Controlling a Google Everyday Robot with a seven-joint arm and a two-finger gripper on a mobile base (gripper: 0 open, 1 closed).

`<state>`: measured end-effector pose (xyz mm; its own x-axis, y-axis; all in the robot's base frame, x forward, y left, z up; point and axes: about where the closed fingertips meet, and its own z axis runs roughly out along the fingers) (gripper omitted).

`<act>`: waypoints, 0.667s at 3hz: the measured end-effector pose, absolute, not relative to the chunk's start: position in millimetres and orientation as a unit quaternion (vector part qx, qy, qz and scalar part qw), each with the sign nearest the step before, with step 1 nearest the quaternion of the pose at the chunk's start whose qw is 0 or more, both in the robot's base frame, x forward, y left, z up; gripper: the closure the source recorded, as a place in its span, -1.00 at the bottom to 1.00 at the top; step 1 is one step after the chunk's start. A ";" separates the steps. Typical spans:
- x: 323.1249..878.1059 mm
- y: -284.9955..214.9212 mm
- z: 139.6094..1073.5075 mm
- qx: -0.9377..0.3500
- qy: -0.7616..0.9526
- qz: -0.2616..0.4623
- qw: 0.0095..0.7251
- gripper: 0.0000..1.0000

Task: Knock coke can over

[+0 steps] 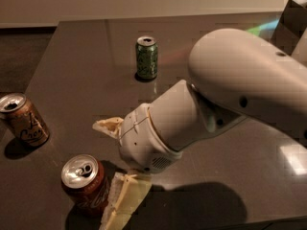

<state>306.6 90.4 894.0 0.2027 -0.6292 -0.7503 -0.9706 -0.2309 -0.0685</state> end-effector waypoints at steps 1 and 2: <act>300.7 100.7 893.9 -0.724 0.543 0.320 0.281 -1.00; 296.6 109.4 893.4 -0.726 0.533 0.334 0.277 -0.63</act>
Offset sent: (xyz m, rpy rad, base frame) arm -0.0102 0.0237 -0.0040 0.0550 0.0623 0.0712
